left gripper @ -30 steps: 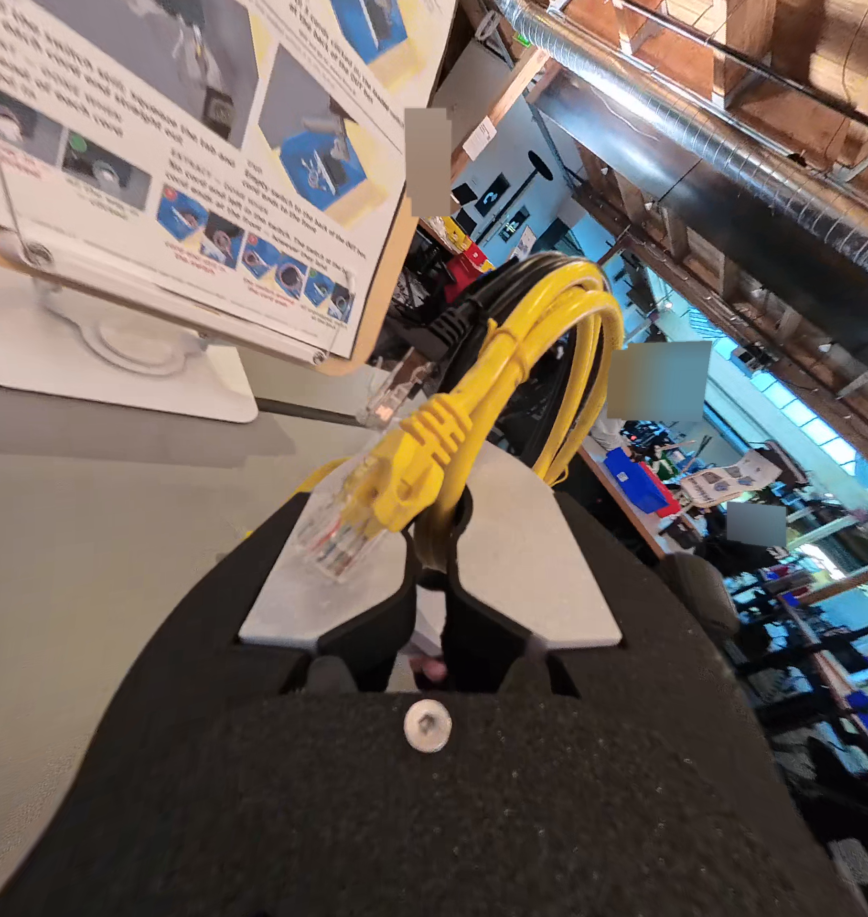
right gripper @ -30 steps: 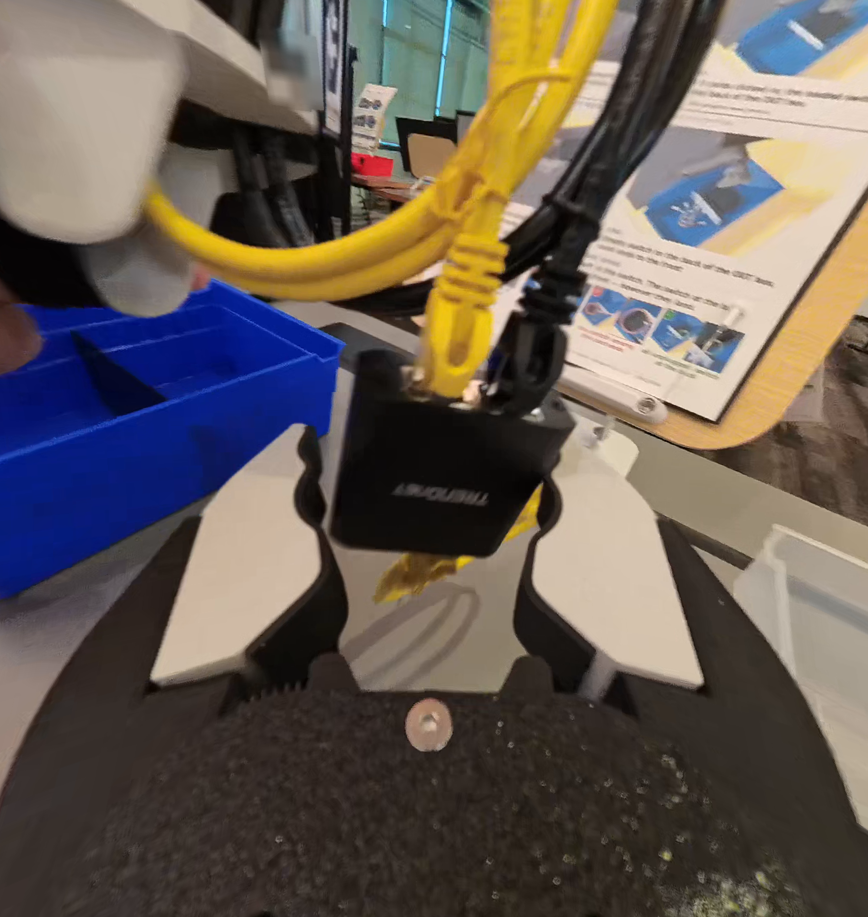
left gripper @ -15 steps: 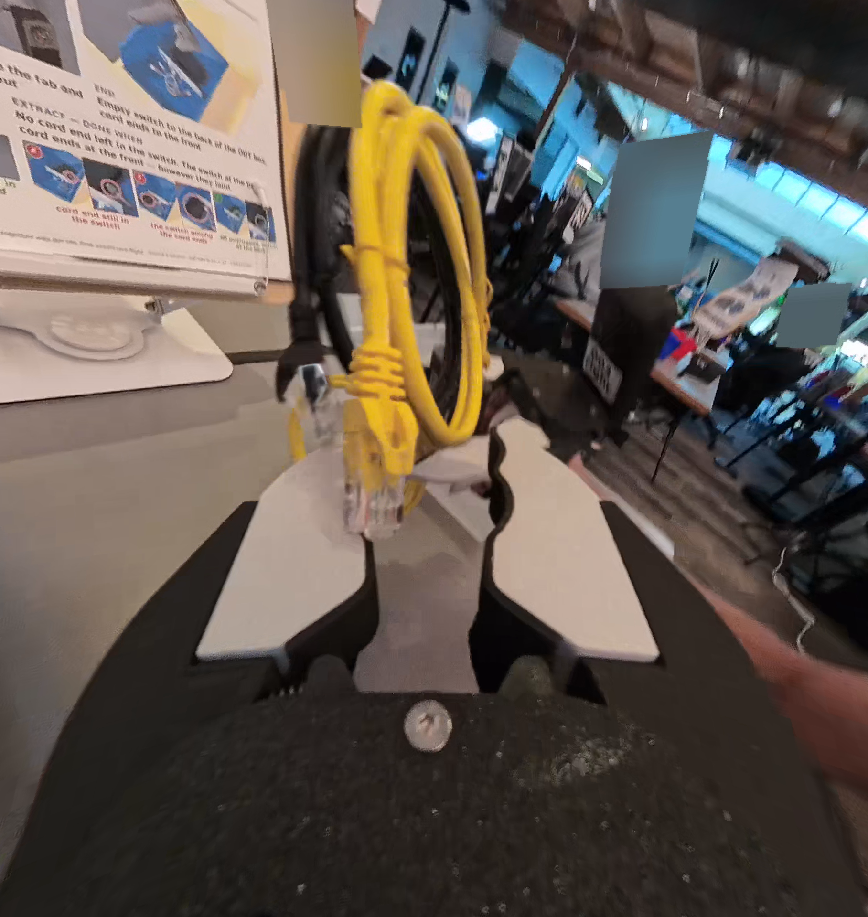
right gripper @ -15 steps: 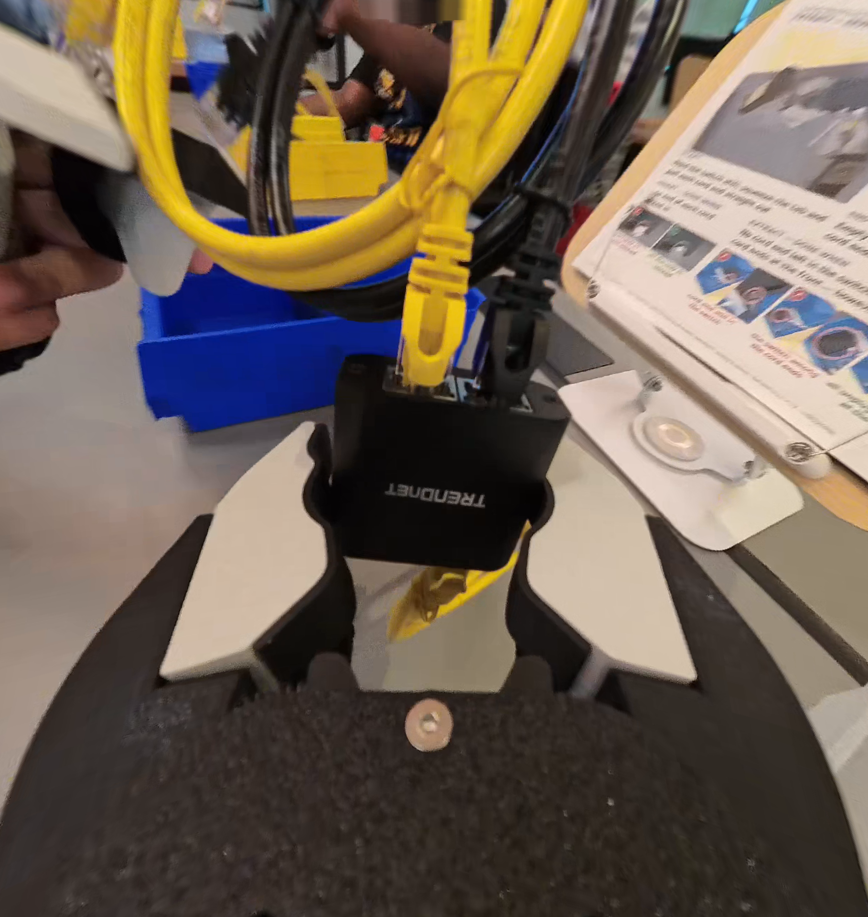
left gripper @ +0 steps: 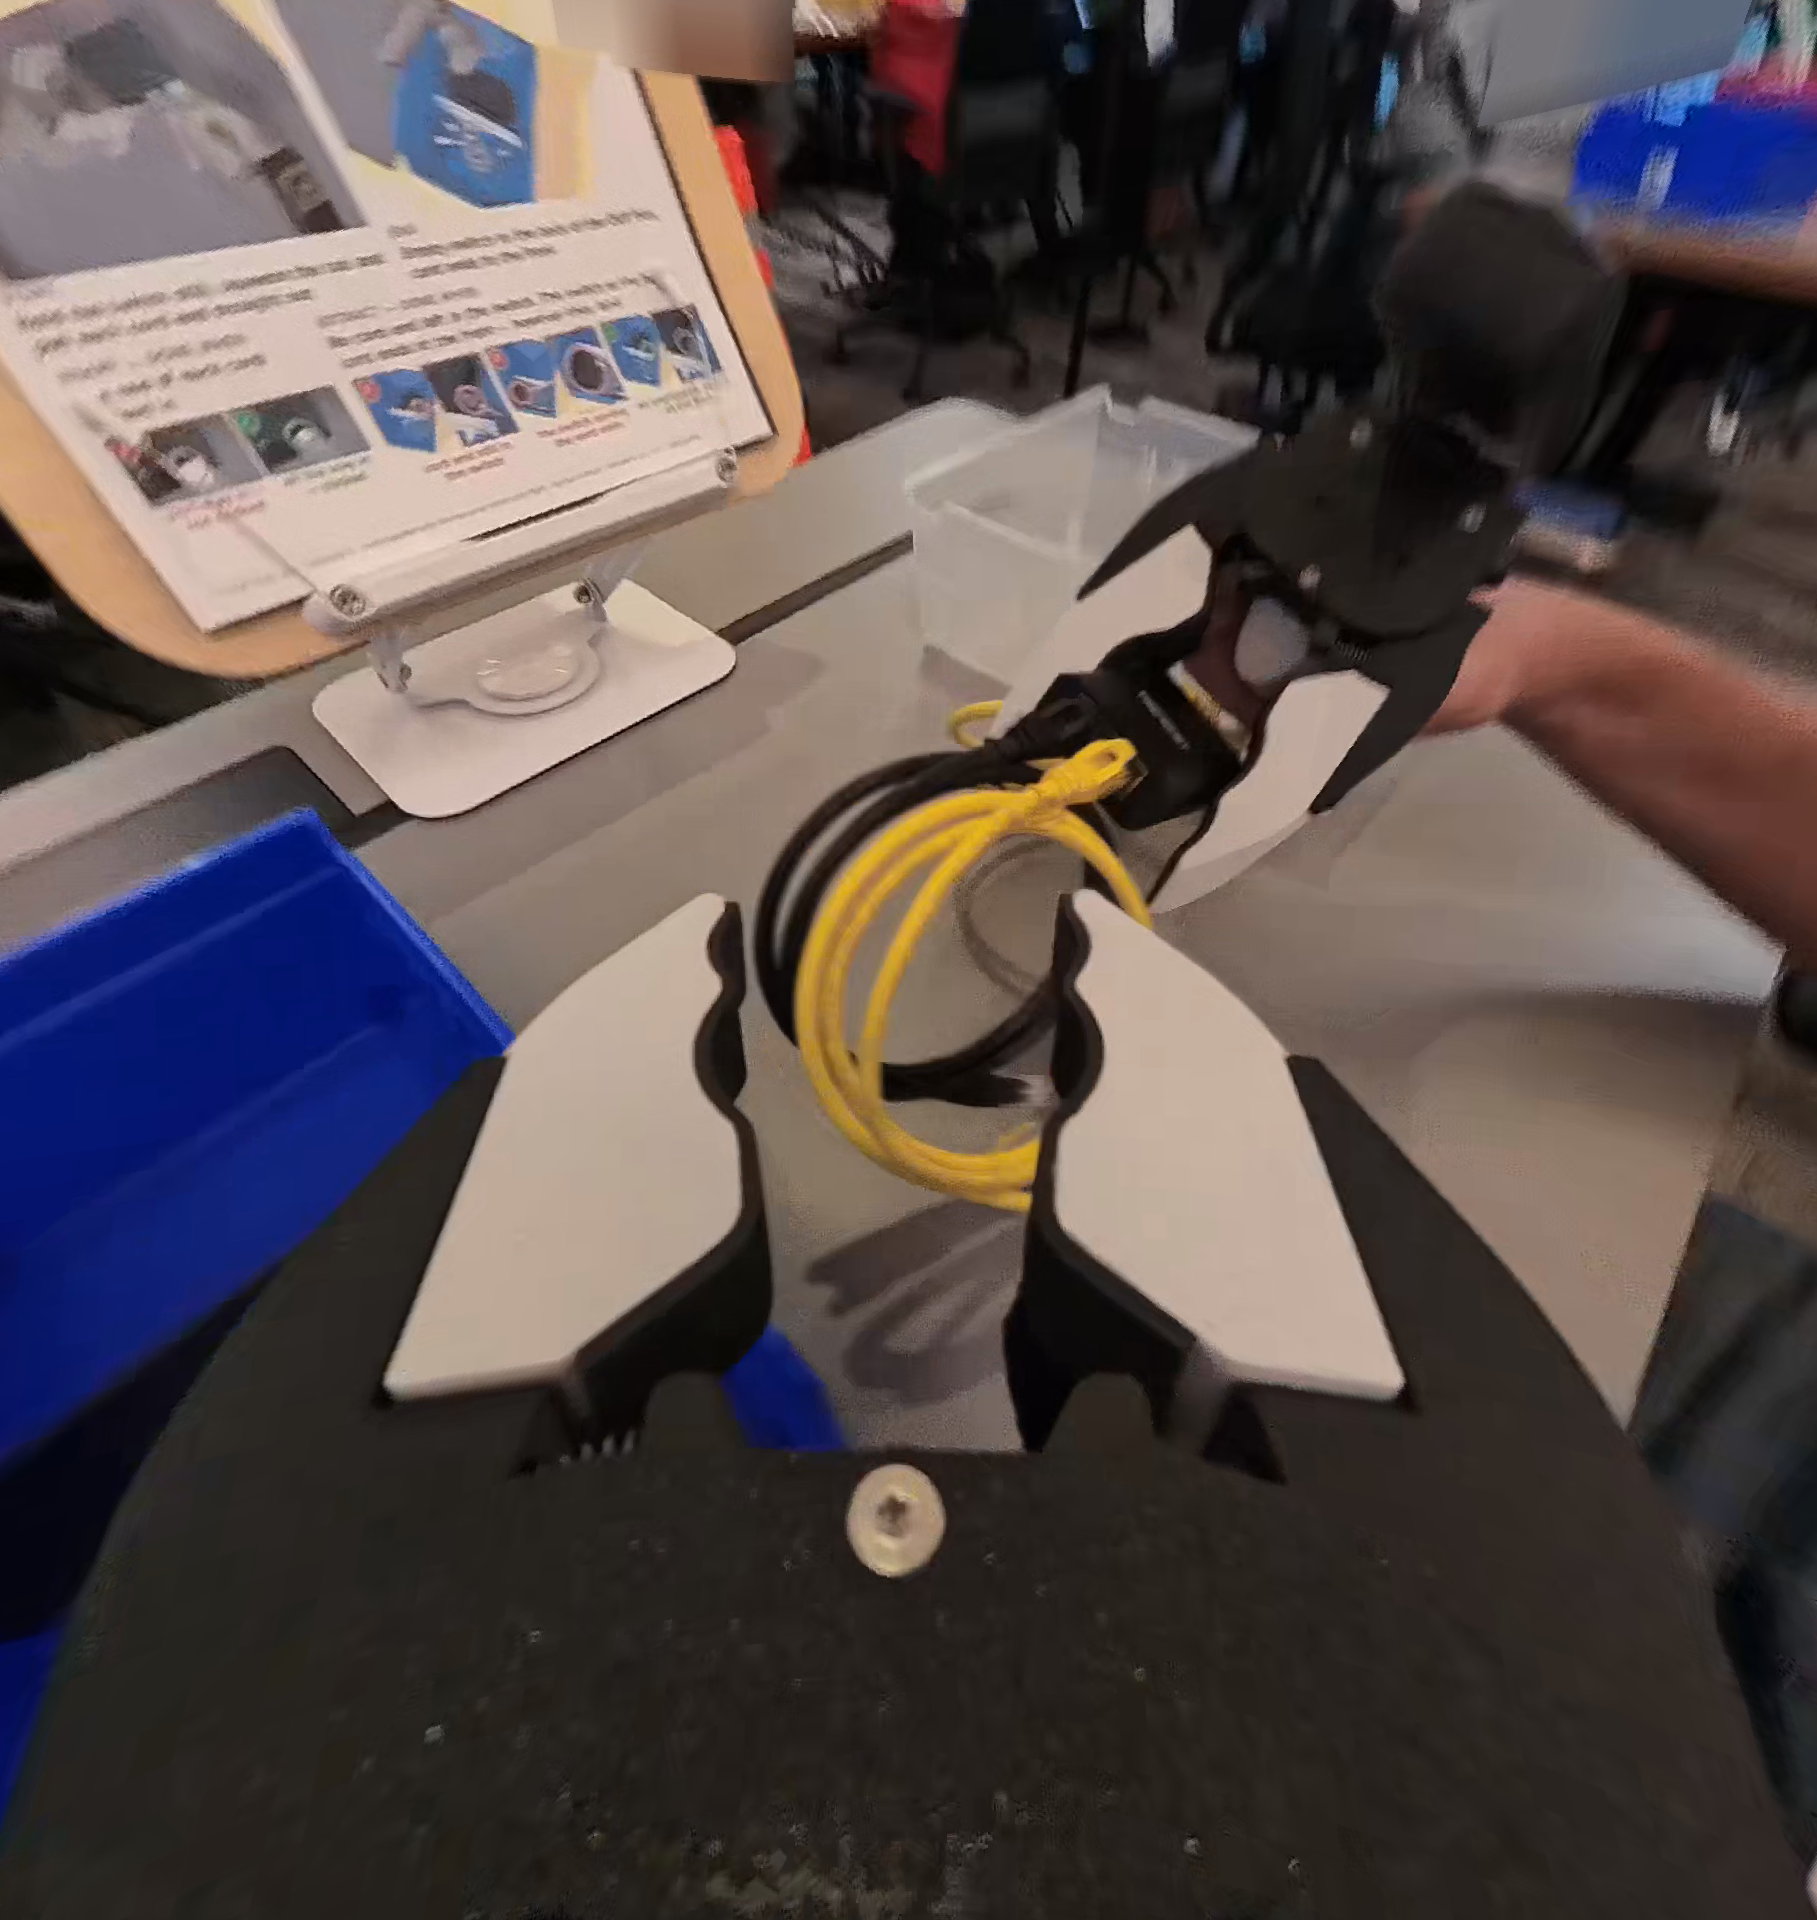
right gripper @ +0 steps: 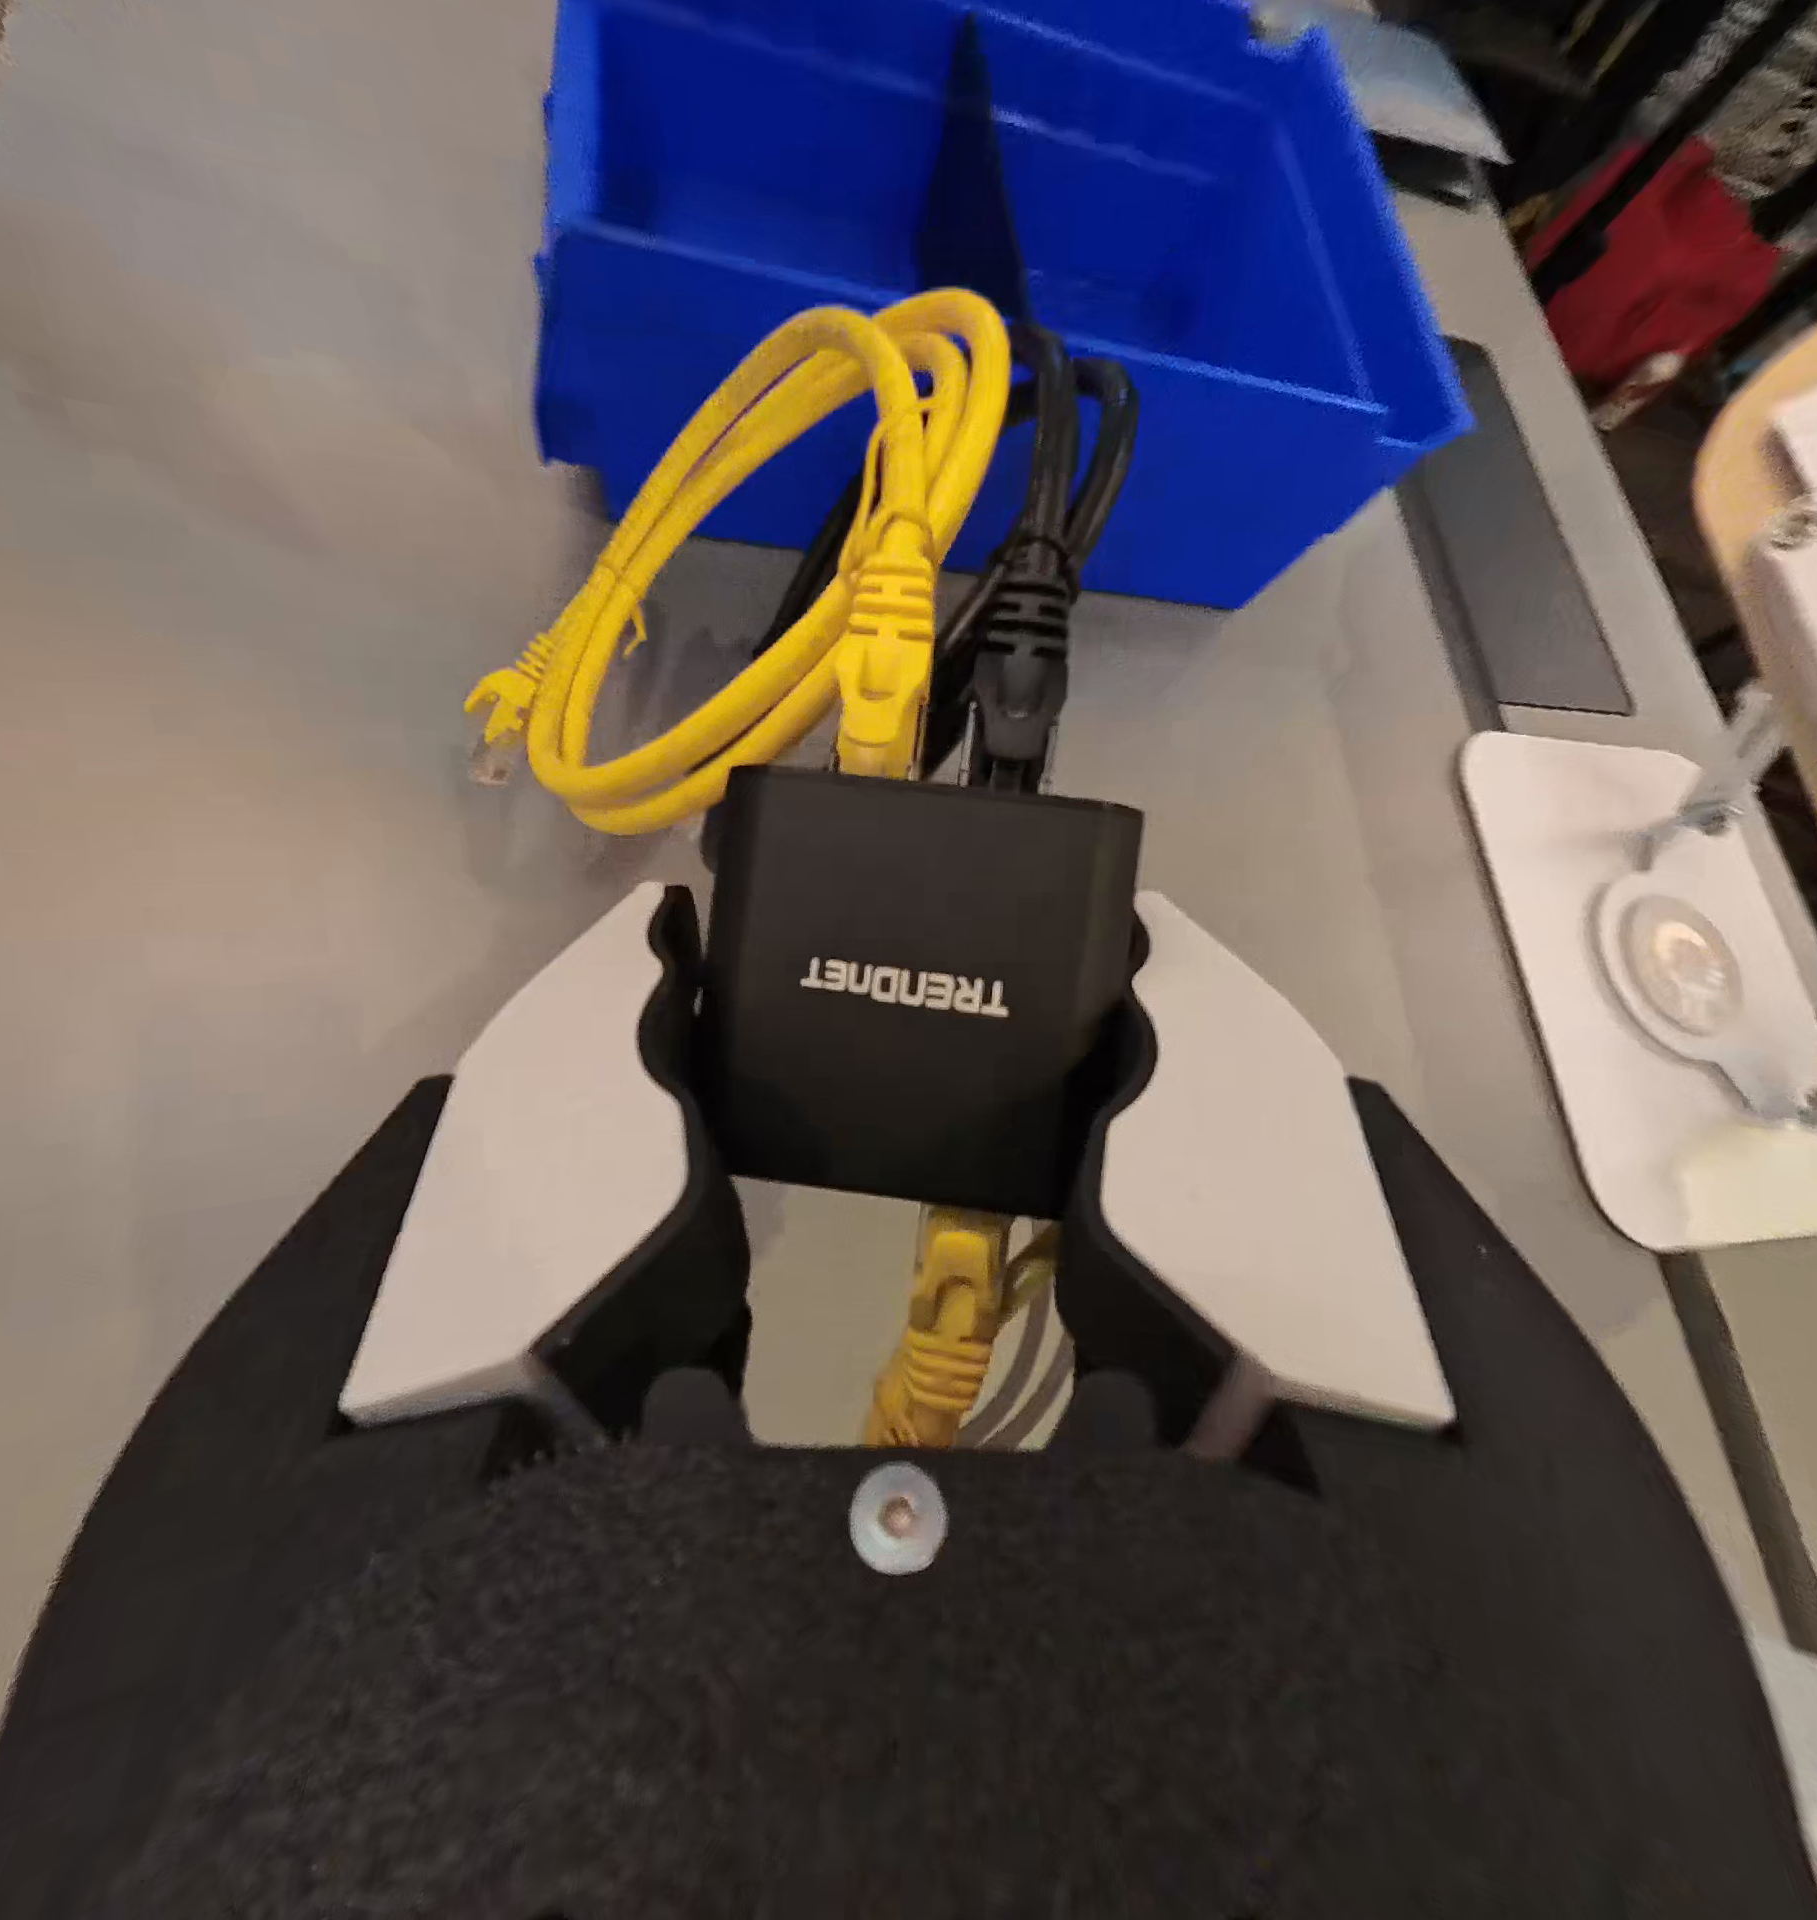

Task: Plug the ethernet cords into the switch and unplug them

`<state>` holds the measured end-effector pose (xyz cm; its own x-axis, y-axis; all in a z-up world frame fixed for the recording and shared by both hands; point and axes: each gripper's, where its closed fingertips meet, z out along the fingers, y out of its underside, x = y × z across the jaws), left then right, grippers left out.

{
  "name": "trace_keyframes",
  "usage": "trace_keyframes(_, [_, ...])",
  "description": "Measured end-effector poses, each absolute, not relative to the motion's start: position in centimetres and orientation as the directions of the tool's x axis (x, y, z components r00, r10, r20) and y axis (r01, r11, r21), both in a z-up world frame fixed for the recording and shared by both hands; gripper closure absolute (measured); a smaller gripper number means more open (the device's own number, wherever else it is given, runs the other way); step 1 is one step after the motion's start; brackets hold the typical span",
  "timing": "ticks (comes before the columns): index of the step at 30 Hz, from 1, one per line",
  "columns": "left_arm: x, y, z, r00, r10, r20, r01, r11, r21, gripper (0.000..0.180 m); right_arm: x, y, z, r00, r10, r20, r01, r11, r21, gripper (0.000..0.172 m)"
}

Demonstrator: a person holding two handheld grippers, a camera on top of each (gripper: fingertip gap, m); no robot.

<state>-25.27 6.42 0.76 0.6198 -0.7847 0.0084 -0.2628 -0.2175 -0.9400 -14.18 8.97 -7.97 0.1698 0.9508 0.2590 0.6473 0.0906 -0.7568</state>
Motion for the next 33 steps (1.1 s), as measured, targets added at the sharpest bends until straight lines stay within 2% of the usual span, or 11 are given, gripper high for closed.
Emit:
trace_keyframes(3, [-24.4, 6.7, -1.0, 0.437, -0.895, -0.092, -0.513, -0.164, -0.842, 0.114, -15.5, 7.5, -8.2, 0.094, 0.971, 0.221, 0.625, 0.115, -0.772, 0.097])
trace_keyframes(5, [-23.3, 6.1, -2.4, 0.294, -0.952, -0.084, -0.609, -0.119, -0.784, 0.102, -16.1, 6.6, -8.0, 0.052, 0.98, 0.192, 0.6, 0.123, -0.791, 0.097])
trace_keyframes(7, [-22.0, 5.5, -3.3, 0.192, -0.978, -0.084, -0.664, -0.067, -0.745, 0.104, -16.4, 5.8, -7.7, 0.016, 0.985, 0.171, 0.577, 0.131, -0.806, 0.097])
trace_keyframes(10, [-21.5, 6.0, -5.3, 0.118, -0.975, -0.187, -0.79, 0.022, -0.613, 0.138, -16.6, 5.0, -7.5, -0.02, 0.988, 0.156, 0.564, 0.14, -0.814, 0.097])
trace_keyframes(13, [-21.8, 6.3, -6.9, 0.053, -0.959, -0.277, -0.877, 0.088, -0.473, 0.158, -16.1, 5.0, -8.4, -0.022, 0.984, 0.174, 0.607, 0.152, -0.78, 0.097])
trace_keyframes(15, [-21.8, 6.5, -7.7, 0.064, -0.955, -0.29, -0.912, 0.062, -0.406, 0.162, -15.8, 5.3, -9.4, -0.018, 0.984, 0.179, 0.64, 0.149, -0.754, 0.097])
trace_keyframes(19, [-21.7, 7.5, -7.8, 0.197, -0.937, -0.288, -0.902, -0.058, -0.427, 0.166, -14.6, 7.9, -10.1, 0.053, 0.927, 0.371, 0.719, 0.223, -0.659, 0.1])
trace_keyframes(20, [-21.9, 7.7, -7.8, 0.247, -0.937, -0.249, -0.891, -0.119, -0.438, 0.166, -14.1, 8.8, -9.7, 0.075, 0.89, 0.451, 0.738, 0.255, -0.625, 0.106])
trace_keyframes(26, [-22.0, 7.4, -6.2, 0.488, -0.866, 0.11, -0.701, -0.464, -0.541, 0.167, -13.1, 11.1, -7.4, 0.116, 0.6, 0.792, 0.812, 0.402, -0.423, 0.101])
trace_keyframes(29, [-22.4, 7.0, -6.5, 0.529, -0.843, 0.098, -0.695, -0.496, -0.52, 0.167, -13.3, 12.0, -6.2, 0.138, 0.388, 0.911, 0.838, 0.444, -0.316, 0.122])
trace_keyframes(33, [-21.7, 6.2, -6.8, 0.541, -0.839, 0.063, -0.709, -0.495, -0.502, 0.167, -14.4, 11.6, -6.1, 0.132, 0.355, 0.925, 0.834, 0.464, -0.297, 0.138])
